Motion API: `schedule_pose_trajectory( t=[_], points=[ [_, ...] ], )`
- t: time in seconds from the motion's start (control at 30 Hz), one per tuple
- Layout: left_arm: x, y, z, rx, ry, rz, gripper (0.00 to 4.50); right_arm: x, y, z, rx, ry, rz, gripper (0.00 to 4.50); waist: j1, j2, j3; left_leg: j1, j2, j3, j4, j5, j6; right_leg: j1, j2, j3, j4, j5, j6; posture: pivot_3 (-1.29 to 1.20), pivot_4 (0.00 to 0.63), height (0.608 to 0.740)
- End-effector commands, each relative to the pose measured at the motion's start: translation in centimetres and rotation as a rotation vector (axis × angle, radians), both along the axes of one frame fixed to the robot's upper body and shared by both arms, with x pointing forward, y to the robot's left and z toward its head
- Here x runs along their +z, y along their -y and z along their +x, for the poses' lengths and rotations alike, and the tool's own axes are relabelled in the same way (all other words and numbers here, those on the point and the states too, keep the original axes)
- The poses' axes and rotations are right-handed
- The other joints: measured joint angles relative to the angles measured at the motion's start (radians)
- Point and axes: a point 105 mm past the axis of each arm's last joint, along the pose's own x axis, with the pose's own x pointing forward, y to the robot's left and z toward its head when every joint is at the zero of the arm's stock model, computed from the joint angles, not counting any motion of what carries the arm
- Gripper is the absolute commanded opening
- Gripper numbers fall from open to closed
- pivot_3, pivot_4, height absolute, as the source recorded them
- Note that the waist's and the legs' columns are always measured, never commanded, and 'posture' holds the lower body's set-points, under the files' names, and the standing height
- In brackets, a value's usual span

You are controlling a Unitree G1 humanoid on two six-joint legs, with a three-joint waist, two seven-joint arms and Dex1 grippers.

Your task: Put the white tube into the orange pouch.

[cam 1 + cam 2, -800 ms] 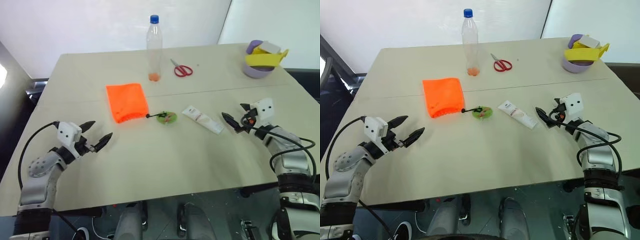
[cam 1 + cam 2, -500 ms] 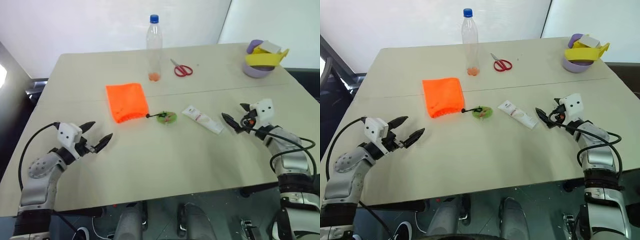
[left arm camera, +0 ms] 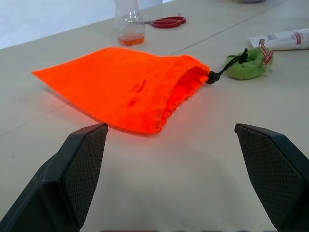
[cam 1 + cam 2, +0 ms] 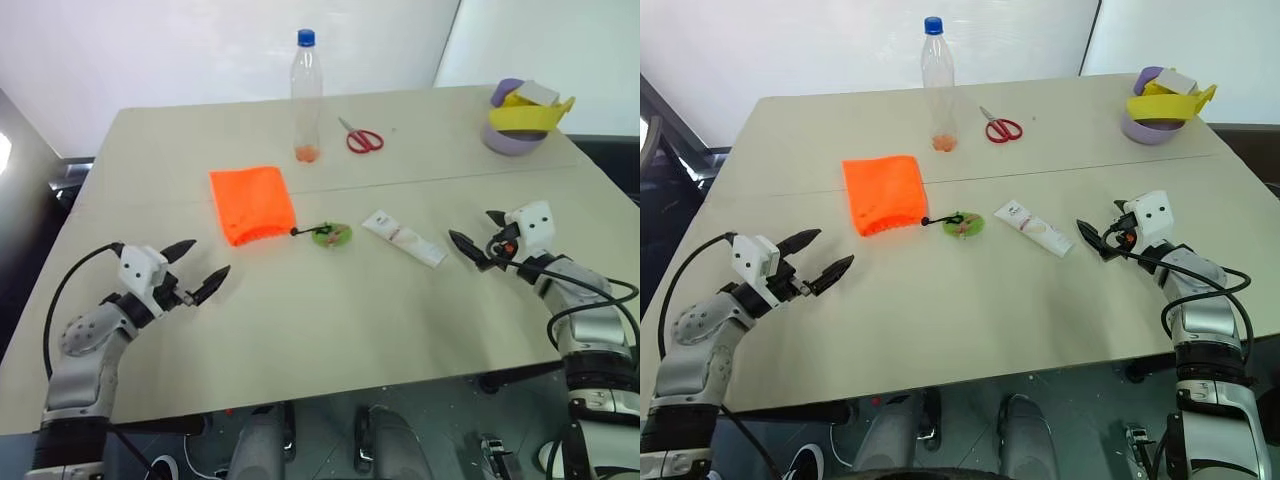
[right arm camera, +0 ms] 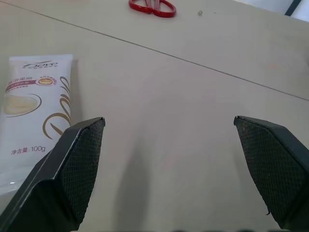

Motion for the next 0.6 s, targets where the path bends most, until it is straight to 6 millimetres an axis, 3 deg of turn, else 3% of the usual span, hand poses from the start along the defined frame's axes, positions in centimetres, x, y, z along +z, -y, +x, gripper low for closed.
schedule_pose_trajectory(
  t=[0.03,0.23,0.37,0.43,0.6],
  points=[
    [0.8,0.3,0.1,-0.016,0.052,0.033,4.50,1.8,0.2,-0.1,-0.002,0.072,-0.003,4.48,0.001,0.000,0.000,0.000,0.000,0.000,0.000,0.000,0.000,0.000,0.000,0.000,0.000,0.000,0.000,0.00,0.150,0.740],
    [2.6,0.6,1.8,0.034,0.148,0.084,4.50,3.0,-1.9,-1.0,0.136,0.106,0.030,4.48,0.002,0.000,0.000,0.000,0.000,0.000,0.000,0.000,0.000,-0.002,0.000,0.000,0.000,0.000,0.000,0.00,0.150,0.740],
    [2.5,2.9,3.1,0.003,0.208,0.261,4.50,3.1,-7.4,-4.1,0.454,0.068,-0.016,4.48,0.003,0.000,0.000,0.000,0.000,0.000,0.000,0.000,0.000,0.001,0.000,0.000,0.000,0.000,0.001,0.00,0.150,0.740],
    [2.8,3.6,3.9,0.015,0.209,0.216,4.50,3.1,-9.8,-5.3,0.558,0.051,-0.041,4.48,0.003,0.000,0.000,0.000,0.000,0.000,0.000,0.000,0.000,0.001,0.000,0.000,0.000,0.000,0.000,0.00,0.150,0.740],
    [2.5,4.3,5.4,0.038,0.224,0.293,4.50,2.9,-13.9,-6.2,0.620,0.051,-0.059,4.48,0.001,0.000,0.000,0.000,0.000,0.000,0.001,0.000,0.000,0.000,0.001,0.000,0.000,0.001,0.001,0.00,0.150,0.740]
  ],
)
